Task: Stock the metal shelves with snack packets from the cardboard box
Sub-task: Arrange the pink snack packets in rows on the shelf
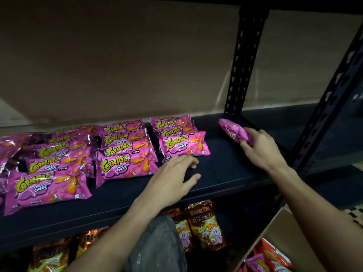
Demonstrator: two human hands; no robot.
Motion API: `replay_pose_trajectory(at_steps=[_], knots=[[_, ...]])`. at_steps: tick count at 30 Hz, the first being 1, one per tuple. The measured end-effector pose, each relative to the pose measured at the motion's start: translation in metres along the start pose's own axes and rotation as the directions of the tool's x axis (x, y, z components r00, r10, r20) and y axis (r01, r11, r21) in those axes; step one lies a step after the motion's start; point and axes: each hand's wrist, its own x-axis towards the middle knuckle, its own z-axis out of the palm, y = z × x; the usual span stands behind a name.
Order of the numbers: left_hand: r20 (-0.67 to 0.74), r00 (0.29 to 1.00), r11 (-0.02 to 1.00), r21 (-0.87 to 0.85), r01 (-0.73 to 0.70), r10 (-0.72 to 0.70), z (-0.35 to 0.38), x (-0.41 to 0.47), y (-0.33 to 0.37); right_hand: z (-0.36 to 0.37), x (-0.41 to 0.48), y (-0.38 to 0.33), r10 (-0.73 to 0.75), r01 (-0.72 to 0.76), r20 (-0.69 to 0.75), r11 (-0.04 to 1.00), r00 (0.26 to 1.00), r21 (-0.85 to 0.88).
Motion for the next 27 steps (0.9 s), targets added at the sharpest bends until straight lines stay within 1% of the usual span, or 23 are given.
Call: replay_pose_trajectory(at_steps=[3,5,9,12,15,17,19,20,21,22,23,24,25,27], knots=[[0.007,1.0,1.0,0.003,0.012,-0.012,0.0,0.0,0.001,-0.009,-0.015,-0.005,0.1,-0.09,-0.025,0.959,0.995,0.27],[0.006,1.0,1.0,0.008,0.013,-0.014,0.0,0.0,0.002,-0.009,-0.025,-0.003,0.144,-0.118,-0.037,0.911,0.989,0.395],[0.009,1.0,1.0,0.007,0.022,-0.023,0.0,-0.001,0.004,-0.006,-0.044,0.001,0.174,-0.116,-0.043,0.799,0.984,0.59],[0.017,0.999,0.999,-0.022,0.034,-0.034,-0.001,-0.001,0.005,-0.01,-0.058,-0.007,0.161,-0.081,-0.035,0.658,0.986,0.749],[0.009,0.998,0.992,-0.107,0.067,-0.067,-0.002,-0.002,0.007,-0.012,-0.07,-0.013,0.103,-0.046,-0.019,0.593,0.995,0.804],[-0.064,0.994,0.974,-0.214,0.07,-0.085,-0.003,-0.003,0.01,-0.012,-0.076,-0.02,0.062,-0.044,0.011,0.554,0.998,0.831],[-0.23,0.967,0.95,-0.309,0.036,-0.111,-0.006,-0.006,0.014,-0.012,-0.079,-0.028,0.019,-0.069,0.07,0.537,0.997,0.84],[-0.341,0.932,0.947,-0.322,0.006,-0.122,-0.009,-0.009,0.015,-0.012,-0.079,-0.032,0.004,-0.085,0.098,0.537,0.995,0.839],[-0.444,0.888,0.952,-0.306,-0.024,-0.12,-0.012,-0.011,0.016,-0.01,-0.079,-0.036,-0.003,-0.098,0.12,0.548,0.993,0.831],[-0.512,0.852,0.961,-0.273,-0.045,-0.106,-0.016,-0.014,0.016,-0.009,-0.077,-0.039,-0.006,-0.113,0.141,0.565,0.99,0.817],[-0.533,0.842,0.971,-0.234,-0.054,-0.082,-0.02,-0.017,0.016,-0.007,-0.076,-0.042,-0.01,-0.124,0.16,0.581,0.987,0.804],[-0.518,0.854,0.981,-0.185,-0.059,-0.046,-0.023,-0.02,0.016,-0.006,-0.074,-0.046,-0.024,-0.129,0.177,0.59,0.984,0.797],[-0.479,0.878,0.992,-0.112,-0.065,0.003,-0.028,-0.02,0.015,-0.005,-0.072,-0.05,-0.043,-0.129,0.192,0.594,0.98,0.794],[-0.338,0.938,0.995,0.08,-0.058,0.082,-0.037,-0.018,0.012,0.0,-0.067,-0.058,-0.085,-0.135,0.233,0.607,0.969,0.783]])
